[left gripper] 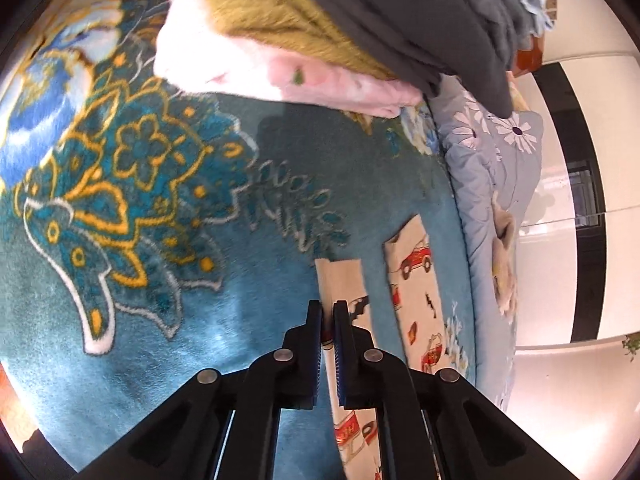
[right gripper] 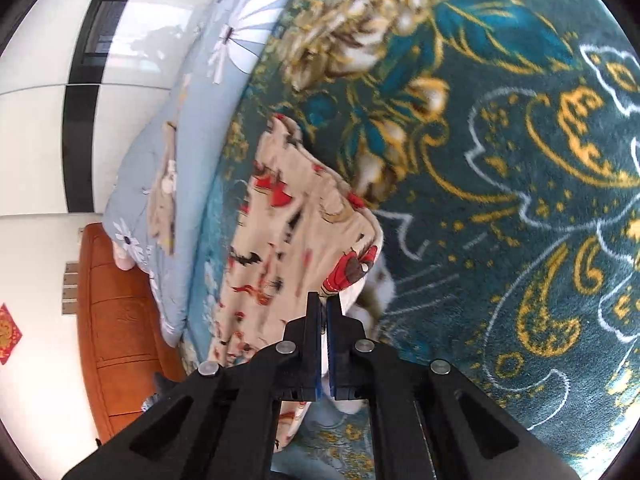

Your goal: Fold clothes

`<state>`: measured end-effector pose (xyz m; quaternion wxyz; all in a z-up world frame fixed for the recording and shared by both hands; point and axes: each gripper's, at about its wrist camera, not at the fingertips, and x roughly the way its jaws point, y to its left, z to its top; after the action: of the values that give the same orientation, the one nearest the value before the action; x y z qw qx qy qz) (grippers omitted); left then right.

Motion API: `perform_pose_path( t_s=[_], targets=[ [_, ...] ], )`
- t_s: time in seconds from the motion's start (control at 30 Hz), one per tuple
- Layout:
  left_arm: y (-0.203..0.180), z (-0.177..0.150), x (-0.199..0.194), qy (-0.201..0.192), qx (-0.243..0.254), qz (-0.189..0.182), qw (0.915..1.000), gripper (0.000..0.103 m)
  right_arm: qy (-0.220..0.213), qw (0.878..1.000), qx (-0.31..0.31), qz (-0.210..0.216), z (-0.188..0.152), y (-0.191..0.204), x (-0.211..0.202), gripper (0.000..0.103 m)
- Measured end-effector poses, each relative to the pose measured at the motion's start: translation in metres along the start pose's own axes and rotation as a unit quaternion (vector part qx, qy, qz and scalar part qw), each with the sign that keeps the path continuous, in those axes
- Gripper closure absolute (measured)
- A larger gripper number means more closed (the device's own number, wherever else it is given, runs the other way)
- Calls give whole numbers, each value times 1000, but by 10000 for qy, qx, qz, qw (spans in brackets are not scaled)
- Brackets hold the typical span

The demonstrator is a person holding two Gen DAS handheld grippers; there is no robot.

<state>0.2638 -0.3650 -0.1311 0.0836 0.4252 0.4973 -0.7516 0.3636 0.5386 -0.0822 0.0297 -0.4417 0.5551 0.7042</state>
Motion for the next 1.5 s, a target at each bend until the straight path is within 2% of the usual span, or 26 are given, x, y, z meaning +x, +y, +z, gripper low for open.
perform_pose_path(
  t_s=[0.1,0.2,0.4,0.6,0.7,0.77,0.87,0.9,0.93,1.0,1.07,1.13,1.27,1.3,1.33,1.37,1.43,1.5],
  targets=[
    [-23,5,-11,-58,192,-169,9997,97,-77,9990,-297,325,10,27,-21,101],
    [-31,4,-17,-39,307,-89,9995,97,-3,9987,-382,327,10,33,-33,101],
    [-23,0,-35,-3,96,-41,9999,97,156,9984,74,531,9,6,-45,101],
    [-68,8,-13,71,322,368,9988,97,99,9973,-393,615,49,46,-27,102],
    [-83,5,2,37,412,524,9978,97,354,9959,-785,271,51,63,-7,102],
    [-84,3,8,8,404,530,9978,97,389,9959,-808,140,48,55,-4,101],
    [-78,3,16,58,331,586,9977,97,411,9958,-702,-410,41,32,-7,99],
    [-76,4,17,54,321,616,9976,97,395,9943,-742,-652,38,23,-10,97],
    [-74,5,19,50,312,646,9974,97,378,9923,-777,-882,35,15,-14,81],
    [-71,7,20,35,284,675,9973,97,350,9895,-762,-1181,28,-4,-19,59],
    [-66,7,22,38,208,709,9973,97,563,9900,-444,-1213,18,-26,-13,59],
    [-62,6,23,54,131,751,9971,97,785,9899,-108,-1179,6,-47,-5,59],
    [-58,4,23,57,108,821,9965,97,811,9929,380,-786,-6,-58,17,59],
    [-58,4,21,46,119,847,9963,97,739,9933,495,-738,-6,-59,21,63],
    [-58,3,20,32,135,897,9959,97,672,9933,583,-735,-7,-59,22,83],
    [-58,2,17,-1,141,950,9954,97,694,9922,647,-805,-7,-60,25,95],
    [-58,1,7,-125,119,1066,9942,97,740,9910,761,-815,-7,-57,23,100],
    [-61,0,-1,-203,118,1075,9939,97,516,9932,1010,-282,-1,-44,5,100]
  ],
)
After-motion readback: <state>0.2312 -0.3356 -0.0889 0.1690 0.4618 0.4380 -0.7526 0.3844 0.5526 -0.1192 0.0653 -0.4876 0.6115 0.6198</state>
